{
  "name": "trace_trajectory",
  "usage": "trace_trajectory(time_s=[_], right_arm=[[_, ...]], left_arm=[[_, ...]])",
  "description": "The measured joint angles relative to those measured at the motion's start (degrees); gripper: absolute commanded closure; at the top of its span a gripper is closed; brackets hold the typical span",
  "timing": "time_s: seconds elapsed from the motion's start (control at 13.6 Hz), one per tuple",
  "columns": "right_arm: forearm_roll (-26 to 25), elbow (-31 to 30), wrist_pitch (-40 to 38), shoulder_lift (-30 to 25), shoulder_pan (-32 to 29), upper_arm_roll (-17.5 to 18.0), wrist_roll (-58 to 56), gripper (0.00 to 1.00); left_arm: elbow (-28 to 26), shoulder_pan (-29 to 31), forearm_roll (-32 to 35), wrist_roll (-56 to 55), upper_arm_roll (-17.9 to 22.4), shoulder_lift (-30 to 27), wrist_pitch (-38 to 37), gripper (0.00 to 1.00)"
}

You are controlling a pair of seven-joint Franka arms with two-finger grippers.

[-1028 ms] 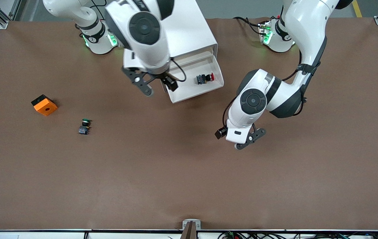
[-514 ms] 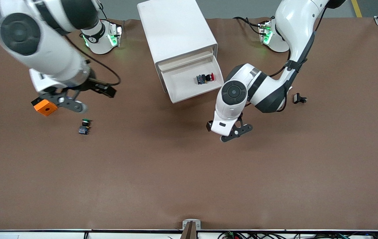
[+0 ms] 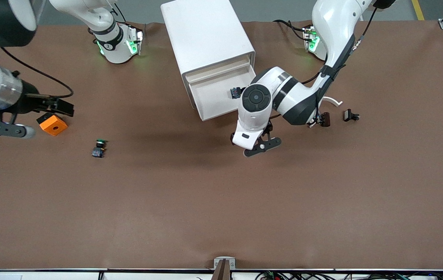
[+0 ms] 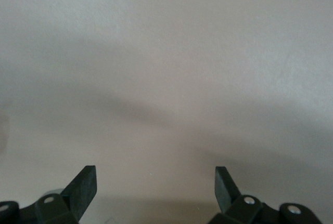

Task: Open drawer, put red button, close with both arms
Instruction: 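Retract the right gripper while the left gripper moves to the drawer front, then push the drawer front into the cabinet with the left gripper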

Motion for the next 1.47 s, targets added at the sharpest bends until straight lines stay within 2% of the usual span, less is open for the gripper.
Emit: trace_trajectory(time_s=[0.29,0.44,0.66,0.81,1.1,1.47], right_arm=[[0.0,-1.4,1.6,-1.3,-7.0,0.0,-10.4,0.0],[0.0,-5.8,4.8,-3.6,-9.3,0.0,-13.0,0.0],[0.0,-14.0,9.7,-8.5,-9.6,0.4,-13.6,0.0],[0.0,-16.8,10.5,-10.7,-9.6,0.7,-13.6,0.0],[0.0,-19.9,12.6,-12.4,-9.8,0.6,-13.6,0.0],[0.0,-19.3,12.9,-12.5,-10.3,0.6,-13.6,0.0]], left_arm=[[-1.8,-3.2,0.0,-3.0,-0.4,0.0,0.0,0.0],[-3.0,-4.0,0.0,-4.1,-1.1,0.0,0.6,0.0],[-5.4,-4.0,0.0,-5.3,-3.1,-0.3,2.2,0.0],[-7.0,-4.0,0.0,-5.6,-4.5,-1.3,2.4,0.0],[-8.3,-3.9,0.0,-7.0,-6.3,-3.2,2.6,0.0],[-9.1,-3.9,0.0,-10.3,-8.3,-3.4,2.6,0.0]])
